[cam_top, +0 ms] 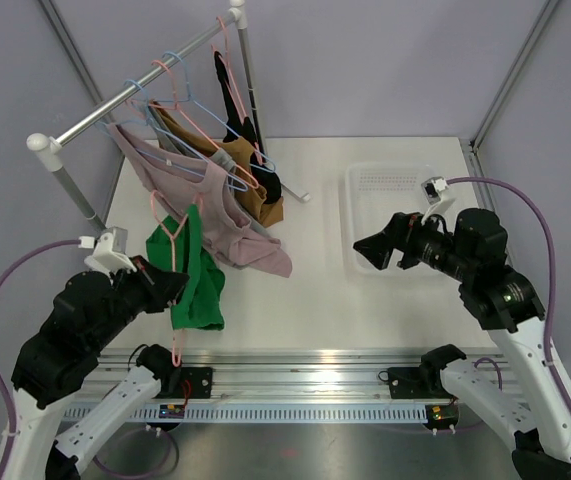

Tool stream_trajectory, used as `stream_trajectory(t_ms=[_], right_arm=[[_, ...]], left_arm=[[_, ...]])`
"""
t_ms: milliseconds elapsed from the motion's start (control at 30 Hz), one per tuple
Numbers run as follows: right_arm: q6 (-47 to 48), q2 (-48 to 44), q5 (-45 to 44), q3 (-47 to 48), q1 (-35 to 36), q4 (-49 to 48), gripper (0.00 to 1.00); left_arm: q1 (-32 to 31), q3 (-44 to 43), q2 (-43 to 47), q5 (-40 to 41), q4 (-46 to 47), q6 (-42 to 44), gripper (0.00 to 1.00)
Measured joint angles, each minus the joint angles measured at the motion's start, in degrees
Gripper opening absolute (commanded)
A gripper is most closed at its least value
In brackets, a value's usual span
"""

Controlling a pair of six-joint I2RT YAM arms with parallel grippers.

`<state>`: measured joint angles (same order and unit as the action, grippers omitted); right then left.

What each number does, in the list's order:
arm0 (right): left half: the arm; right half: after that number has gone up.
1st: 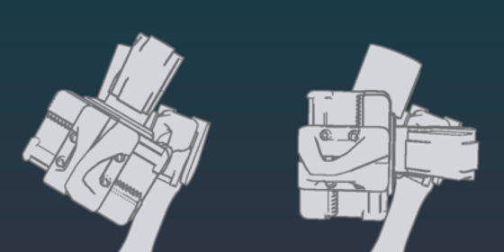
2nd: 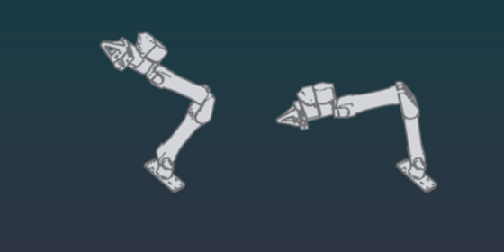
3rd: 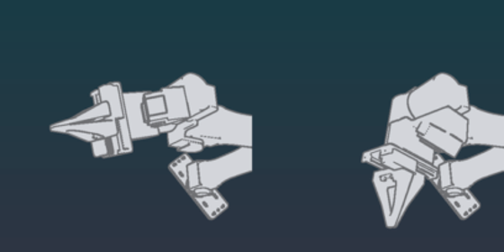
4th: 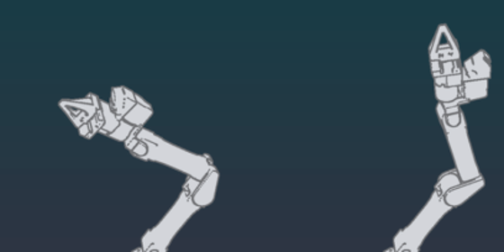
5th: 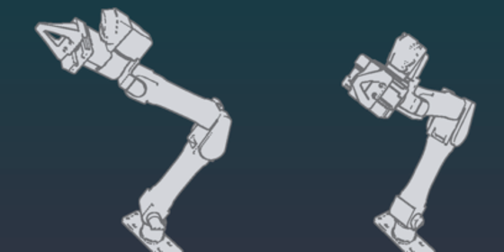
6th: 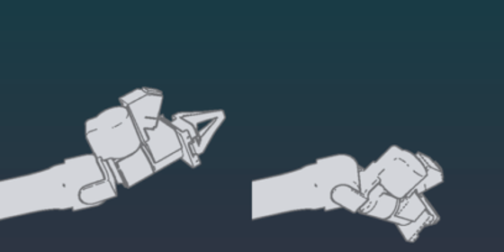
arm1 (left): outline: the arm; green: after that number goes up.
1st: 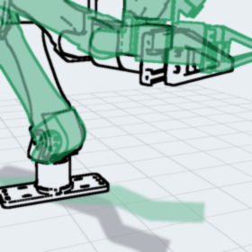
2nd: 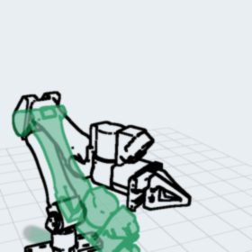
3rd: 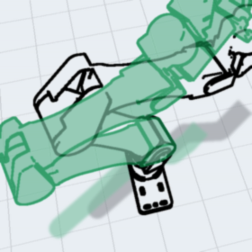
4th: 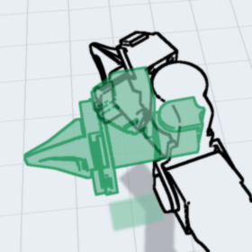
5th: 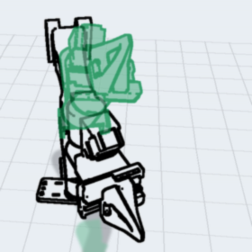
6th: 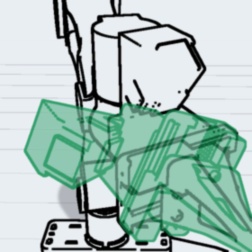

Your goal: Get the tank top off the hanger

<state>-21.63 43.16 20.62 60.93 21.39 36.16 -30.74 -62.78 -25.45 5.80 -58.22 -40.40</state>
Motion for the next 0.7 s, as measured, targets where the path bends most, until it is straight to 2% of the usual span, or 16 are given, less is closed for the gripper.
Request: stream_trajectory(t_ms=[133,233,433,500,700], right_arm=[[-3.78,3.67,8.09,-4.52,0.61,-9.38,1.0],[-6.58,6.8,9.05,-8.74,4.07,-16.13,0.99],[-10.38,9.11,1.16,-16.9,17.9,-26.75,0.92],[-11.45,9.86,-2.27,-19.08,20.76,-30.12,0.88],[-13.46,14.56,-10.45,-24.02,25.59,-39.82,0.88]], left_arm=[[0.0,6.08,1.49,-12.17,-0.07,2.67,0.0],[0.0,11.54,0.81,-20.57,1.73,4.24,0.0],[-0.15,17.66,-4.66,-33.2,9.38,5.07,0.0],[-0.59,18.67,-5.64,-36.15,13.84,4.37,0.0],[-2.64,22.14,-5.75,-40.24,27.04,-1.03,0.0]])
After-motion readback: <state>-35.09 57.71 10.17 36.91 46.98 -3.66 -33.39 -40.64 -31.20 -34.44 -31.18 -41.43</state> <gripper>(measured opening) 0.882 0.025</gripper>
